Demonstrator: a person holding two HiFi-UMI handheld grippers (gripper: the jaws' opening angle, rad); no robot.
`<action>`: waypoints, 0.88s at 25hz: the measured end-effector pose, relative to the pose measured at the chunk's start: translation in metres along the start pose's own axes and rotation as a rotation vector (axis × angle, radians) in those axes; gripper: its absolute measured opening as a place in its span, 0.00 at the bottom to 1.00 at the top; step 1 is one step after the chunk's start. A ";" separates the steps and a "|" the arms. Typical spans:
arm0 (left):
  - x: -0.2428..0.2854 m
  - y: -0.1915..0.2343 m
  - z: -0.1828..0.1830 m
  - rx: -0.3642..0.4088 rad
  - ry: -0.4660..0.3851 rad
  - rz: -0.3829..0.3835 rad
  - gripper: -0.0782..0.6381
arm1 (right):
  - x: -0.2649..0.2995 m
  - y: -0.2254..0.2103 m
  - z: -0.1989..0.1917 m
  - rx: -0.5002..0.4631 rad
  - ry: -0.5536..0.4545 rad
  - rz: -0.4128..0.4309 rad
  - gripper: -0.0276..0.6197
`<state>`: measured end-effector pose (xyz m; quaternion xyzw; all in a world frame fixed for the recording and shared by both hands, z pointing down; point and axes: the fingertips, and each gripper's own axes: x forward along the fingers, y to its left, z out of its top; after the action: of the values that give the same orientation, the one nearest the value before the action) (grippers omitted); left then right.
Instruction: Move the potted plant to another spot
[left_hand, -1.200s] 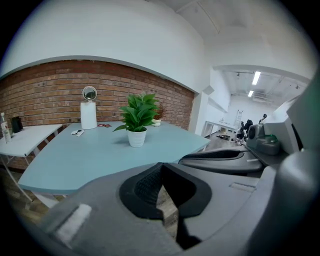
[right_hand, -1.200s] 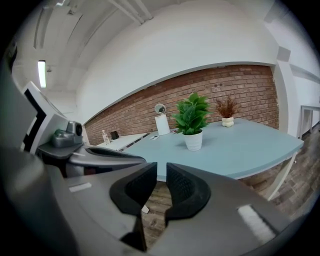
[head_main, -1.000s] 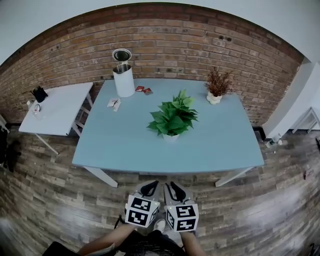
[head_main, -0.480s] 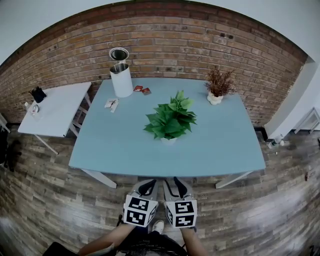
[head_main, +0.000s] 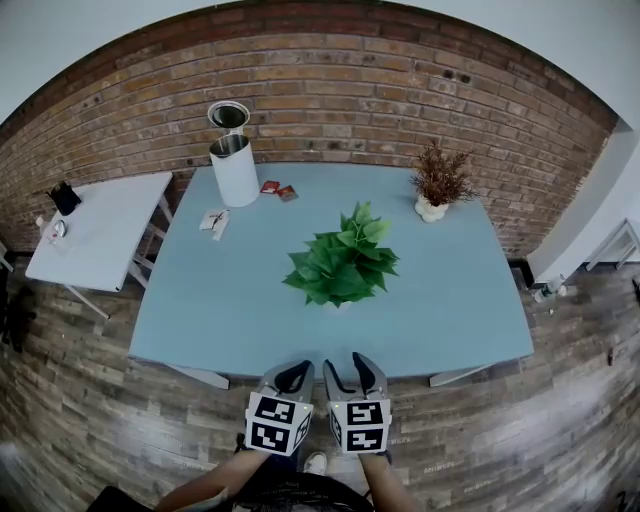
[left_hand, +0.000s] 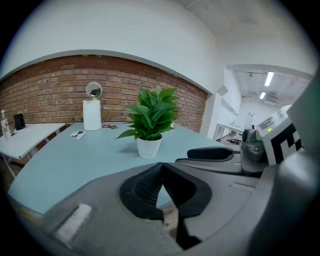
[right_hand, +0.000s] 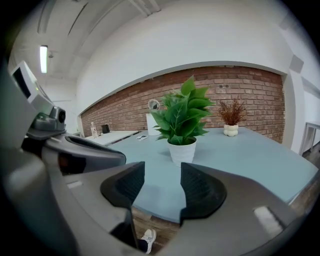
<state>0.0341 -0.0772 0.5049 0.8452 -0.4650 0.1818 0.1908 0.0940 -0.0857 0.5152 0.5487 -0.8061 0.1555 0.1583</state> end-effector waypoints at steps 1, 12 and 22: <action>0.004 0.005 0.002 -0.001 0.001 0.000 0.11 | 0.007 -0.003 0.002 -0.003 0.001 -0.007 0.37; 0.052 0.062 0.023 -0.012 0.024 -0.002 0.11 | 0.079 -0.036 0.014 0.004 0.035 -0.090 0.50; 0.082 0.109 0.036 -0.024 0.052 0.017 0.11 | 0.139 -0.058 0.004 -0.011 0.114 -0.142 0.67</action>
<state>-0.0137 -0.2075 0.5304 0.8339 -0.4691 0.1999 0.2112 0.0998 -0.2241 0.5754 0.5937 -0.7558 0.1706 0.2174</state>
